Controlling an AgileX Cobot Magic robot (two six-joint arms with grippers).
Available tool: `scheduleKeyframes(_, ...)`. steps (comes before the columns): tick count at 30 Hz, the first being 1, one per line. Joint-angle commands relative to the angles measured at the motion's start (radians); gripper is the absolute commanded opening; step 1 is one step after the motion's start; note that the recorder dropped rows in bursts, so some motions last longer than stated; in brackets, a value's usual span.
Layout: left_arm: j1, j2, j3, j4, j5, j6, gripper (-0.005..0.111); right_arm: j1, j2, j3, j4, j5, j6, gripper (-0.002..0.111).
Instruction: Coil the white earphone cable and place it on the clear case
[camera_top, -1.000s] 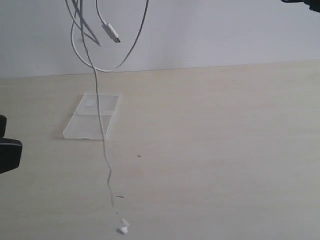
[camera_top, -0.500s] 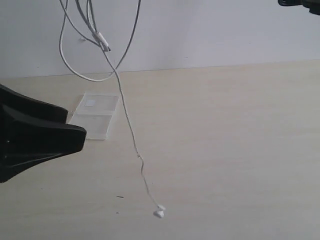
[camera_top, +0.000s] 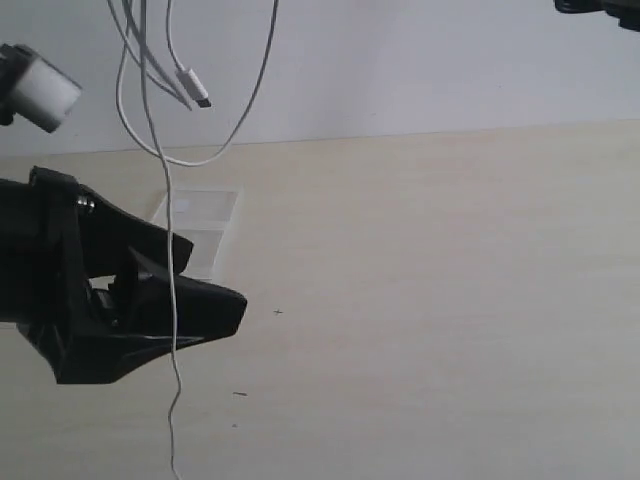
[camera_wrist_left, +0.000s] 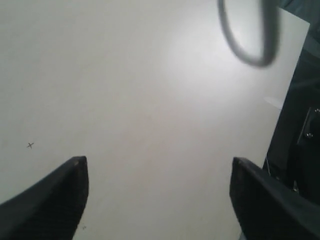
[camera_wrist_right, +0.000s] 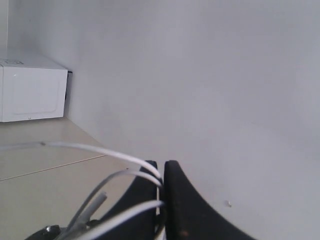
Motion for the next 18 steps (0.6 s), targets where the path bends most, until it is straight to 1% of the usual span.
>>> scheduleKeyframes(1, 0.0, 0.007, -0.008, 0.01, 0.037, 0.029, 0.075, 0.003, -0.007, -0.008, -0.013, 0.001, -0.006, 0.0)
scheduleKeyframes(4, 0.0, -0.007, -0.008, 0.041, 0.037, 0.029, 0.075, 0.003, -0.007, -0.008, -0.013, 0.01, -0.008, 0.0)
scheduleKeyframes(9, 0.0, -0.046, -0.008, 0.038, 0.043, 0.022, 0.075, 0.003, -0.007, -0.008, -0.011, 0.014, -0.017, 0.0)
scheduleKeyframes(14, 0.0, -0.05, -0.008, -0.009, 0.056, 0.024, 0.075, 0.003, -0.005, -0.008, -0.011, 0.014, -0.013, 0.0)
scheduleKeyframes(18, 0.0, -0.039, -0.008, -0.101, 0.056, 0.088, 0.075, 0.003, -0.005, -0.008, -0.011, 0.014, -0.013, 0.0)
